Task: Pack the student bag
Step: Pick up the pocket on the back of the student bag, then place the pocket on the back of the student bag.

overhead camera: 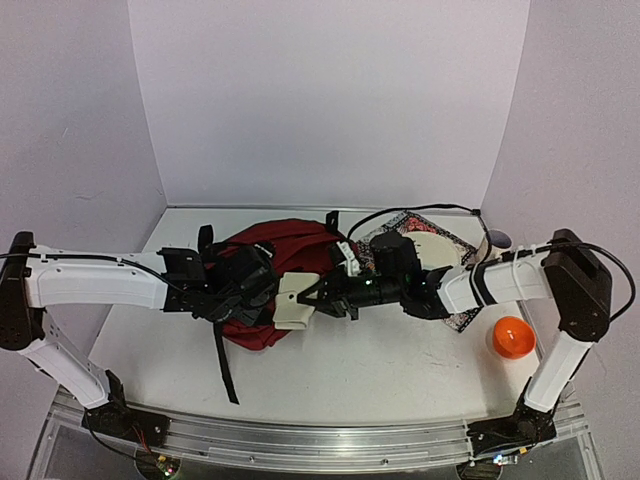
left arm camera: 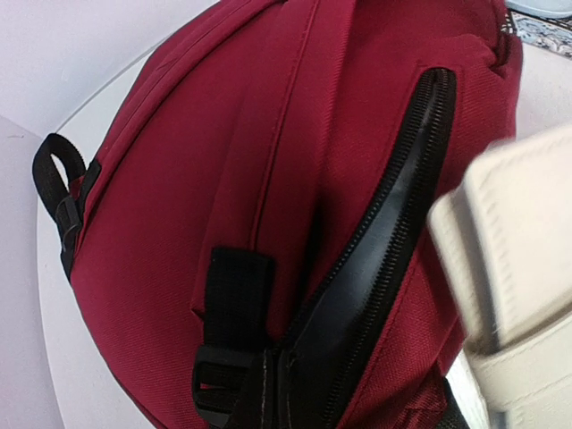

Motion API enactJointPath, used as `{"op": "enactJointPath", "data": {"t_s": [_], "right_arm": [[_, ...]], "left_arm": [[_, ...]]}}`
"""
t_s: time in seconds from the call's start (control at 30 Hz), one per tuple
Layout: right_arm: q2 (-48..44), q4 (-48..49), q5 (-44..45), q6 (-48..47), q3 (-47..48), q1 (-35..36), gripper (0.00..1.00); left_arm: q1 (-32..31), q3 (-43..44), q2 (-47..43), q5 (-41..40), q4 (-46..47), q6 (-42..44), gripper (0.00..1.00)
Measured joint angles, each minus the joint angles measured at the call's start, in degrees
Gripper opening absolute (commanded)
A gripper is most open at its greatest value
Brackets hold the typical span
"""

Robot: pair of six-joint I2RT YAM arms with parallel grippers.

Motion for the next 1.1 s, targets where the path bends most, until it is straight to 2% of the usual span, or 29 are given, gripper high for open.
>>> {"op": "enactJointPath", "data": {"t_s": [0.33, 0.73, 1.1], "right_arm": [[7.14, 7.61, -2.72, 9.31, 2.38, 1.42, 0.0], [14.34, 22.11, -6.41, 22.05, 3.56, 0.73, 0.0], [14.59, 25.47, -2.81, 25.87, 2.91, -1.08, 0.0]], "left_arm": [[0.48, 0.0, -4.21, 3.48, 1.97, -0.18, 0.0], [1.11, -1.22, -7.27, 8.69, 3.58, -0.15, 0.0], [1.17, -2.34, -8.26, 14.44, 5.74, -0.38, 0.0]]}}
